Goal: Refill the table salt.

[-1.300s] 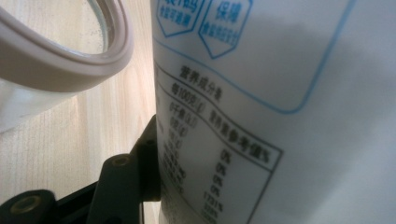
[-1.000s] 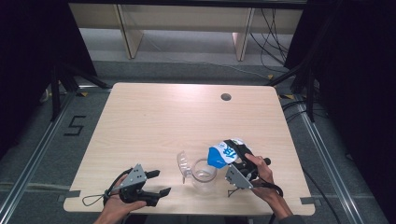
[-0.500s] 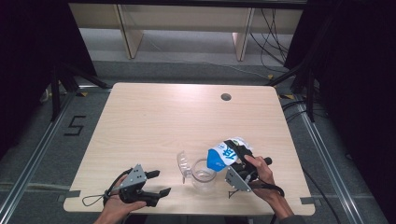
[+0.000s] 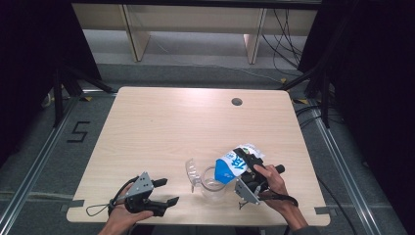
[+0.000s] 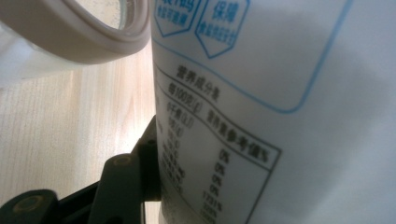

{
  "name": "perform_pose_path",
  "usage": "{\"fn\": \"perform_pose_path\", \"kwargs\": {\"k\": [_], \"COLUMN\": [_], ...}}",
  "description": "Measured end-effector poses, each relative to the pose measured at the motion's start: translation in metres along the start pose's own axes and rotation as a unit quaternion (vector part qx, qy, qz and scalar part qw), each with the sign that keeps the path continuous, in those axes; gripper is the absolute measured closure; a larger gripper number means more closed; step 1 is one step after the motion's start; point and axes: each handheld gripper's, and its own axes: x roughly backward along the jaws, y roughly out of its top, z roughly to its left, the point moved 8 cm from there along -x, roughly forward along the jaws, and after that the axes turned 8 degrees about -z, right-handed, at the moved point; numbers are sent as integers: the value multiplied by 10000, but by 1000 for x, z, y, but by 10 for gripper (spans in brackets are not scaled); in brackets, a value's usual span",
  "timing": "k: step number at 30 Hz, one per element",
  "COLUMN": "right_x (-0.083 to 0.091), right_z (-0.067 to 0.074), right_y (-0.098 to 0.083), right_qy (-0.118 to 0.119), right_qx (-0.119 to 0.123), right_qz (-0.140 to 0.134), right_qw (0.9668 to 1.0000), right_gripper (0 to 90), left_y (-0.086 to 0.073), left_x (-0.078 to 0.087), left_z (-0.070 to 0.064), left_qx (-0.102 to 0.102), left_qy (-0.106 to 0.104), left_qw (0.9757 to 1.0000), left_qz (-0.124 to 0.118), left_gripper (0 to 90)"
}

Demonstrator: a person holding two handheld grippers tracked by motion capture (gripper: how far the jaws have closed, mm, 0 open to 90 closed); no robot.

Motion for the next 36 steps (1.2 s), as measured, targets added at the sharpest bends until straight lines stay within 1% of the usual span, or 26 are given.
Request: {"fn": "perform_pose_path", "kwargs": {"k": [1, 2, 3, 6, 7, 8, 11, 12, 13, 14, 15, 16, 17, 20, 21, 22, 23, 24, 26, 27, 29, 30, 31, 34, 35, 36], "right_x": [0, 0, 1, 0, -1, -1, -1, 1, 1, 0, 0, -1, -1, 2, 1, 1, 1, 2, 2, 2, 1, 2, 2, 2, 3, 3], "right_z": [0, -1, 0, 0, -5, -4, -5, -2, 1, 0, -3, -5, -5, 2, -3, -1, -2, -1, -1, -3, -3, -2, -2, 0, 0, -5], "right_y": [0, 1, 1, 2, 4, 4, 5, 4, 3, 4, 5, 7, 7, 3, 4, 3, 4, 3, 3, 4, 4, 3, 3, 3, 2, 4], "right_qy": [-3, 81, 1, -9, -22, 8, -35, -71, -21, 15, -52, -27, -17, -41, -15, -84, -87, -77, -63, -101, -94, -91, -79, -51, -50, -61], "right_qx": [1, 132, 24, 60, 354, 364, 358, 172, 87, 205, 343, 520, 557, 160, 455, 295, 346, 294, 315, 446, 513, 469, 562, 452, 476, 813], "right_qz": [-1, 19, 25, -30, -107, -116, -127, -97, -15, -53, -110, -169, -165, 59, 14, 12, -37, 18, 39, 0, -74, 6, 23, 54, 92, 62], "right_qw": [10000, 9999, 10000, 10000, 9993, 9993, 9993, 9998, 10000, 9998, 9993, 9985, 9983, 9998, 9990, 9995, 9994, 9995, 9995, 9990, 9986, 9989, 9984, 9990, 9988, 9967], "right_gripper": [489, 489, 489, 490, 490, 490, 490, 490, 490, 490, 490, 490, 490, 490, 490, 490, 490, 490, 491, 492, 493, 493, 493, 493, 493, 493], "left_y": [1, 1, 1, 0, 0, 1, 0, 0, 0, 1, 0, 0, 0, 0, 0, 0, 0, 0, 0, 0, 0, 0, 0, 0, 0, 0], "left_x": [0, 0, 0, 0, 0, 0, 0, 0, 0, 0, 0, 0, 0, 0, 0, 0, 0, 0, 0, 0, 0, 0, 0, -1, 0, 0], "left_z": [0, -1, 0, 0, 0, 0, 1, 0, -1, 0, 0, 1, 0, -1, 0, 0, 0, 0, 0, 0, 0, 0, 0, -1, 0, 0], "left_qx": [-25, -25, -25, -14, 11, 9, -54, 8, 21, -3, -13, -19, 2, -23, -52, -55, -51, -26, -54, -52, -25, -26, -51, -31, -47, -55], "left_qy": [-21, -27, -26, -5, -6, -7, -20, -5, -11, -16, -2, 7, -7, -28, -25, -27, -28, -25, -25, -25, -25, -23, -24, -28, -27, -27], "left_qw": [10000, 10000, 10000, 10000, 10000, 10000, 10000, 10000, 10000, 10000, 10000, 10000, 10000, 10000, 10000, 10000, 10000, 10000, 10000, 10000, 10000, 10000, 10000, 10000, 10000, 10000], "left_qz": [-28, -37, -34, 1, -23, -32, 6, -2, -33, -32, 11, 24, 1, -25, 3, 1, -2, -25, -1, -2, -26, -25, -3, -21, -3, 1], "left_gripper": [236, 236, 236, 236, 236, 236, 236, 236, 235, 236, 235, 236, 236, 236, 235, 236, 235, 236, 236, 236, 236, 236, 235, 236, 236, 236]}}
